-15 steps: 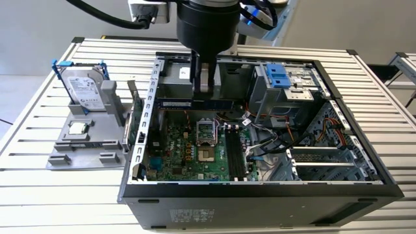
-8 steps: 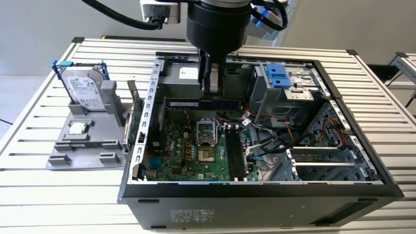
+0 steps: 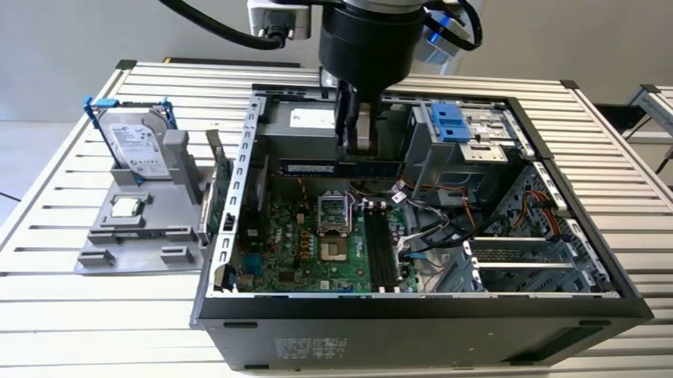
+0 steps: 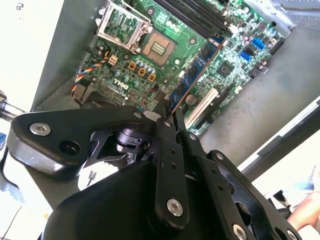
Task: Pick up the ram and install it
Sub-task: 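Pick up the ram and move it above insertion slot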
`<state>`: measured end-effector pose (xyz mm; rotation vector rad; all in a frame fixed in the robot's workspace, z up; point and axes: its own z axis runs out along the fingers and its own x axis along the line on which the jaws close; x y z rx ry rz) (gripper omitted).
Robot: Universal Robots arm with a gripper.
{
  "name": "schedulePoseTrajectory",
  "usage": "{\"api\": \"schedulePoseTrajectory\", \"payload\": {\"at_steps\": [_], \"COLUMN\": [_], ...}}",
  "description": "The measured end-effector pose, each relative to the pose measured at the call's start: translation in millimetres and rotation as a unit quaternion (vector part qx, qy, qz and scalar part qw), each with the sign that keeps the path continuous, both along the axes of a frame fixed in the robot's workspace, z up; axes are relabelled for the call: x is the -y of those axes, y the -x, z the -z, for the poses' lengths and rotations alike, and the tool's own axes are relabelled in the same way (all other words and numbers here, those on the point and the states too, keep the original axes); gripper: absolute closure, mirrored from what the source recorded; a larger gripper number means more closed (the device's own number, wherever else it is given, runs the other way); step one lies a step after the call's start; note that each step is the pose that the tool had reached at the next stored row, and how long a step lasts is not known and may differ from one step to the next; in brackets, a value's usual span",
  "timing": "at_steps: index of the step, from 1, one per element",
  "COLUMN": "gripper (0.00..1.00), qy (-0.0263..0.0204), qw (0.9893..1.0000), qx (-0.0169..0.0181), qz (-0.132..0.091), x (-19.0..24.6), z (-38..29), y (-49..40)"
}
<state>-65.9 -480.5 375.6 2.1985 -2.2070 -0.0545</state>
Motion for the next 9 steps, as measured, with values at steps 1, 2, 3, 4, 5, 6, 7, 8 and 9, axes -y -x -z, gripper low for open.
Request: {"api": "schedulePoseTrajectory", "payload": {"at_steps": [1, 2, 3, 4, 5, 6, 7, 8, 9], "gripper": [1.00, 1.00, 1.00, 1.00, 1.00, 1.00, 1.00, 1.00, 1.00], "qy": [0.0000, 0.0001, 0.0000, 0.0000, 0.0000, 0.0000, 0.0000, 0.0000, 0.0000], "qw": [1.0000, 1.0000, 1.0000, 1.0000, 1.0000, 1.0000, 1.0000, 1.0000, 1.0000], "qx": [0.0000, 0.0000, 0.0000, 0.0000, 0.0000, 0.0000, 0.0000, 0.0000, -0.0001], "qz": [0.000, 0.000, 0.000, 0.000, 0.000, 0.000, 0.000, 0.000, 0.000], "x": [0.0, 0.0, 0.0, 0.0, 0.0, 0.0, 0.0, 0.0, 0.0], "z": [0.0, -0.1, 0.0, 0.0, 0.0, 0.0, 0.0, 0.0, 0.0], "y": [-1.3, -2.7, -4.1, -5.5, -7.0, -8.5, -10.0, -11.5, -13.1]}}
